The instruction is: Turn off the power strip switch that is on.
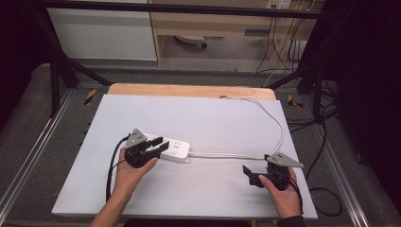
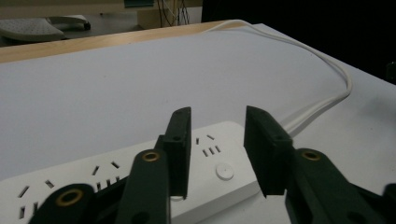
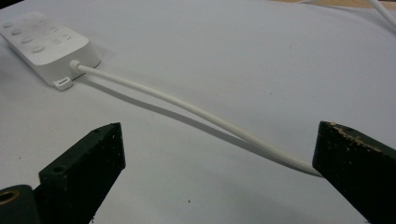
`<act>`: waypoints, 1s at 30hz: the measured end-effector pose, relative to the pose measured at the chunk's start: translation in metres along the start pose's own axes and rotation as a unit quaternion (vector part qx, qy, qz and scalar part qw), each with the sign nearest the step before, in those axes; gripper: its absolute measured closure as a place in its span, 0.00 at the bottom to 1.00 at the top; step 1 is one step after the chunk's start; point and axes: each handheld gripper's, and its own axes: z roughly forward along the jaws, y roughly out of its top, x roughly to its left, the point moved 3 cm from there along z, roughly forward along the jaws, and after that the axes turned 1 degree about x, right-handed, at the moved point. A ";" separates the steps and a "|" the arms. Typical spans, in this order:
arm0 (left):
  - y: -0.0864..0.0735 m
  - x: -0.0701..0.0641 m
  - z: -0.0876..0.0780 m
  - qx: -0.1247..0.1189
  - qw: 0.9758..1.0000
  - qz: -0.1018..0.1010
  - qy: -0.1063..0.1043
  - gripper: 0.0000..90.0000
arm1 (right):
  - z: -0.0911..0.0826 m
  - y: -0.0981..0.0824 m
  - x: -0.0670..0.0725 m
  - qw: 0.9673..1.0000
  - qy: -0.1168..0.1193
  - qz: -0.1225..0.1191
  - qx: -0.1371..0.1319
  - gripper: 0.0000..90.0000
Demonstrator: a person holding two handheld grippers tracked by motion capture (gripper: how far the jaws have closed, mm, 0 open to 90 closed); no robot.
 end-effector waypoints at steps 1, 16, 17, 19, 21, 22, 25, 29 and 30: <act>0.001 0.000 -0.001 0.000 1.000 -0.003 0.000 0.62 | 0.000 0.000 0.000 1.000 0.000 0.000 0.000 0.04; 0.007 -0.004 -0.003 -0.010 1.000 -0.015 0.012 0.17 | 0.000 0.001 -0.001 1.000 0.000 0.000 -0.002 0.03; 0.008 -0.004 -0.003 -0.010 1.000 -0.018 0.012 0.16 | 0.000 0.000 -0.001 1.000 0.000 -0.001 -0.002 0.03; 0.009 -0.005 -0.006 -0.011 1.000 -0.020 0.016 0.12 | 0.000 0.000 -0.001 1.000 0.000 -0.002 -0.001 0.03; 0.011 -0.005 -0.009 -0.014 0.999 -0.022 0.023 0.09 | 0.000 0.000 -0.001 1.000 0.001 0.000 -0.001 0.03; 0.012 -0.005 -0.010 -0.016 0.999 -0.026 0.026 0.09 | 0.001 0.000 -0.001 1.000 0.001 -0.001 -0.001 0.03; 0.015 -0.004 -0.014 -0.020 0.999 -0.036 0.021 0.06 | 0.001 0.001 -0.001 1.000 0.002 -0.001 -0.001 0.03; 0.016 -0.005 -0.019 -0.023 0.999 -0.037 0.024 0.06 | 0.001 0.000 -0.002 1.000 0.002 0.000 -0.003 0.03; 0.015 -0.005 -0.021 -0.022 0.999 -0.037 0.024 0.06 | 0.001 0.000 -0.002 1.000 0.002 0.001 -0.003 0.03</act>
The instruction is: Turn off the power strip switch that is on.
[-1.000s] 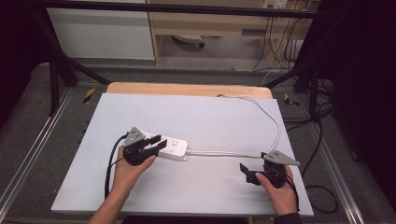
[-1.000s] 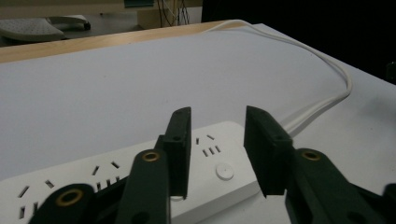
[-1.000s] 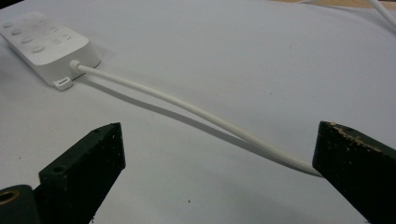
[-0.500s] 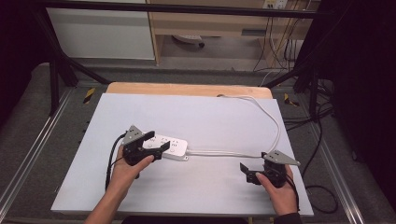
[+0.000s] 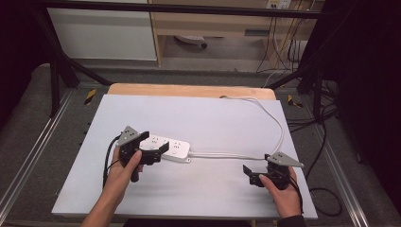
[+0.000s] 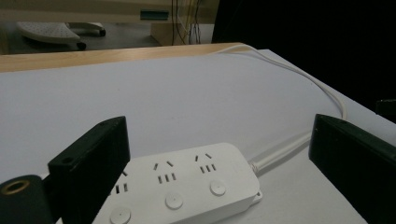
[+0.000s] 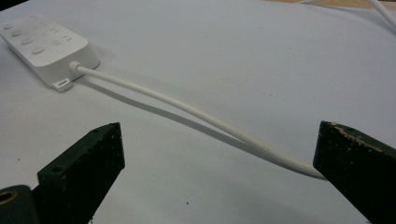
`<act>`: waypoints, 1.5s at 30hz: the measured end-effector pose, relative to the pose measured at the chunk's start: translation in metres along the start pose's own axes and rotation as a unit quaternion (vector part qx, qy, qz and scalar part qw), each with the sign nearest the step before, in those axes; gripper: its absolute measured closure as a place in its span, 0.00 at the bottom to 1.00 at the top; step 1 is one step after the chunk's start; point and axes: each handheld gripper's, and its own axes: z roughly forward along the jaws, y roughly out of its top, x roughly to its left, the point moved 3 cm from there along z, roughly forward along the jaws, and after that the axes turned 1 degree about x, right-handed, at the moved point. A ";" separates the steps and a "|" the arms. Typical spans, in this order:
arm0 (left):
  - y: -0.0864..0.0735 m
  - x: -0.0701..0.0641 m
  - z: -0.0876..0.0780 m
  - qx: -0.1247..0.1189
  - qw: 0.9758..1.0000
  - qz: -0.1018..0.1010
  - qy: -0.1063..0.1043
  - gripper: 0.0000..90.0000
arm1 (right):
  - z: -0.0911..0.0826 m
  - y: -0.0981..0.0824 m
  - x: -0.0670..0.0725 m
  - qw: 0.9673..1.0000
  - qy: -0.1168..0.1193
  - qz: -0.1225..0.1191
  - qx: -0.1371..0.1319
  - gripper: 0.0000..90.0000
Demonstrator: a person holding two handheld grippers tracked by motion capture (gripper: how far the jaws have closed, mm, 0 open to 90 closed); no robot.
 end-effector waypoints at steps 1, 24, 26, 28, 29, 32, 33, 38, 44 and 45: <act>0.000 0.000 -0.002 0.000 1.000 0.000 0.000 0.06 | 0.000 0.000 0.000 1.000 0.000 0.000 0.000 0.03; -0.006 0.017 -0.047 -0.010 1.000 -0.016 0.021 0.06 | -0.001 0.001 0.000 1.000 0.000 -0.001 -0.002 0.03; -0.008 0.019 -0.052 -0.011 1.000 -0.017 0.024 0.06 | -0.001 0.001 0.000 1.000 0.000 -0.001 -0.003 0.03; -0.010 0.023 -0.057 -0.011 0.999 -0.019 0.028 0.06 | -0.001 0.001 0.000 1.000 0.000 -0.001 -0.002 0.03; -0.012 0.024 -0.060 -0.011 0.999 -0.019 0.031 0.06 | -0.001 0.001 0.000 1.000 0.001 -0.001 -0.002 0.03; -0.015 0.030 -0.068 -0.014 0.999 -0.024 0.037 0.06 | -0.001 0.001 0.000 1.000 0.000 -0.001 -0.002 0.03; -0.016 0.032 -0.072 -0.016 0.999 -0.025 0.039 0.06 | -0.001 0.001 0.000 1.000 0.000 -0.002 -0.002 0.03; -0.021 0.040 -0.083 -0.017 0.998 -0.027 0.047 0.06 | -0.001 0.001 0.000 1.000 0.000 -0.001 -0.002 0.03; -0.029 0.050 -0.093 -0.015 0.998 -0.032 0.057 0.06 | -0.001 0.001 0.000 1.000 0.000 -0.002 -0.002 0.03; -0.030 0.051 -0.095 -0.015 0.998 -0.033 0.057 0.06 | -0.001 0.001 0.000 1.000 0.000 -0.002 -0.002 0.03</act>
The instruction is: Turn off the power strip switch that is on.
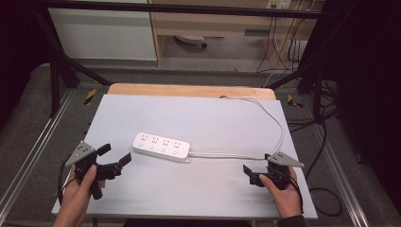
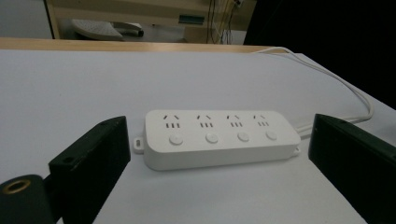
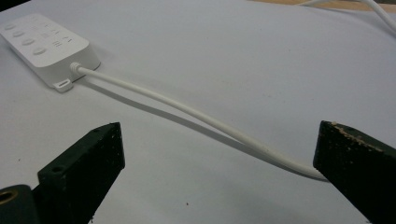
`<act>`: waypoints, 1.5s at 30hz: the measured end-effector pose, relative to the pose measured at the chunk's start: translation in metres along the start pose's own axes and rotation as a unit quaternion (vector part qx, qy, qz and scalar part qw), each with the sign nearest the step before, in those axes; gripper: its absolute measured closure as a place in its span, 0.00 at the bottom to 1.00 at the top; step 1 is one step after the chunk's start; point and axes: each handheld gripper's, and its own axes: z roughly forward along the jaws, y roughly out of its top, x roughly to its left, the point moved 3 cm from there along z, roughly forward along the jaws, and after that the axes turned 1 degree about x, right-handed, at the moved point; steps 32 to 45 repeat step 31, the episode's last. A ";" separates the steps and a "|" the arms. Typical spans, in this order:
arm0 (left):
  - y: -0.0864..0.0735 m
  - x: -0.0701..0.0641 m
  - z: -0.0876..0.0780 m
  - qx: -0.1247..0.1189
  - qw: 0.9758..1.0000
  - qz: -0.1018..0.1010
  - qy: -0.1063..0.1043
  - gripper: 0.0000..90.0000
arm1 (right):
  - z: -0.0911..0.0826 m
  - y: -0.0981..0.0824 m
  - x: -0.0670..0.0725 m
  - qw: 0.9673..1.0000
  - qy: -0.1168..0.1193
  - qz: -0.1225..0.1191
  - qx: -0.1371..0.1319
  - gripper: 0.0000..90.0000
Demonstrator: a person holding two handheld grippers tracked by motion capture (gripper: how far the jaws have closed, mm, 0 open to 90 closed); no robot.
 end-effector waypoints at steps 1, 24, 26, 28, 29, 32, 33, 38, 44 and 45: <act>-0.001 0.002 -0.001 0.000 1.000 -0.001 0.001 0.06 | 0.000 0.000 0.000 1.000 0.000 0.000 0.001 0.03; -0.048 0.026 -0.005 0.066 0.997 0.007 0.046 0.10 | 0.000 -0.005 -0.011 0.999 -0.031 0.016 0.014 0.04; -0.049 0.027 -0.004 0.069 0.996 0.006 0.048 0.10 | 0.000 -0.008 -0.016 0.998 -0.051 0.019 0.031 0.04; -0.049 0.028 -0.003 0.067 0.997 0.003 0.049 0.10 | 0.003 -0.015 -0.022 0.995 -0.073 0.026 0.061 0.05; -0.049 0.029 -0.003 0.067 0.997 0.002 0.049 0.10 | 0.004 -0.018 -0.024 0.994 -0.079 0.031 0.073 0.05; -0.049 0.029 -0.002 0.068 0.996 0.002 0.049 0.10 | 0.006 -0.022 -0.030 0.991 -0.093 0.040 0.091 0.05; -0.049 0.029 -0.002 0.068 0.996 0.002 0.049 0.10 | 0.006 -0.022 -0.030 0.991 -0.093 0.040 0.091 0.05; -0.049 0.029 -0.002 0.068 0.996 0.002 0.049 0.10 | 0.006 -0.022 -0.030 0.991 -0.093 0.040 0.091 0.05; -0.049 0.029 -0.002 0.068 0.996 0.002 0.049 0.10 | 0.006 -0.022 -0.030 0.991 -0.093 0.040 0.091 0.05; -0.049 0.029 -0.002 0.068 0.996 0.002 0.049 0.10 | 0.006 -0.022 -0.030 0.991 -0.093 0.040 0.091 0.05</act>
